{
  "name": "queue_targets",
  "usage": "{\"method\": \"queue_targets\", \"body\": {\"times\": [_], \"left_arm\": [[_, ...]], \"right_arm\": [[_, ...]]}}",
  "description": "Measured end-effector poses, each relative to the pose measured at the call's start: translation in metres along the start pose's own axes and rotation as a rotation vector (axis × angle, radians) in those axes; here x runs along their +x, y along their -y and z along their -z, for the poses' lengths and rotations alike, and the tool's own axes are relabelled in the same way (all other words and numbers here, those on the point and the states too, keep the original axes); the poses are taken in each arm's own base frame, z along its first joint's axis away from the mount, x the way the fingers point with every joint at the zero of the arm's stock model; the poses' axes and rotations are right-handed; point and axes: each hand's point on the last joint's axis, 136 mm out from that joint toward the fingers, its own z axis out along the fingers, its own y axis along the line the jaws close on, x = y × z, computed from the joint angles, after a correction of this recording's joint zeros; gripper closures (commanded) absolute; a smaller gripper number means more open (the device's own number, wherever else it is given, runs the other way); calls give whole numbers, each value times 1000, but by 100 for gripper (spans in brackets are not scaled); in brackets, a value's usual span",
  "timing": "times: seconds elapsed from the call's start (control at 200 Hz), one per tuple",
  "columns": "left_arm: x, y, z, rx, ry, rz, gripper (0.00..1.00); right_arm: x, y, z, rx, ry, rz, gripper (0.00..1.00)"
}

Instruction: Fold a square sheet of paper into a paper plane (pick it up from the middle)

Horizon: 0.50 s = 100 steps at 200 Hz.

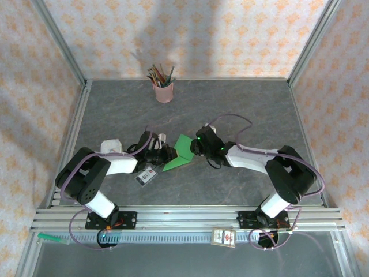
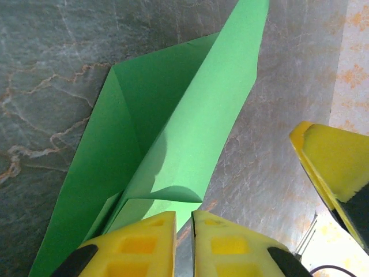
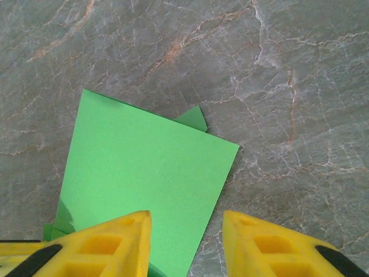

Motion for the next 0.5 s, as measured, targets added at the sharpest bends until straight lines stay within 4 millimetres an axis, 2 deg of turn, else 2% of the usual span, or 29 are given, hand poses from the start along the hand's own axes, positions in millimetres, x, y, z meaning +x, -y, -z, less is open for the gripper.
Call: {"method": "queue_targets", "body": {"times": [0.165,0.5], "left_arm": [[-2,0,2,11,-3,-7,77],[-20,8,6,40,24,-23,73]], "right_arm": [[6,3,-5,7,-23,5,63],[11,3,-8,2,-44,9,63]]}}
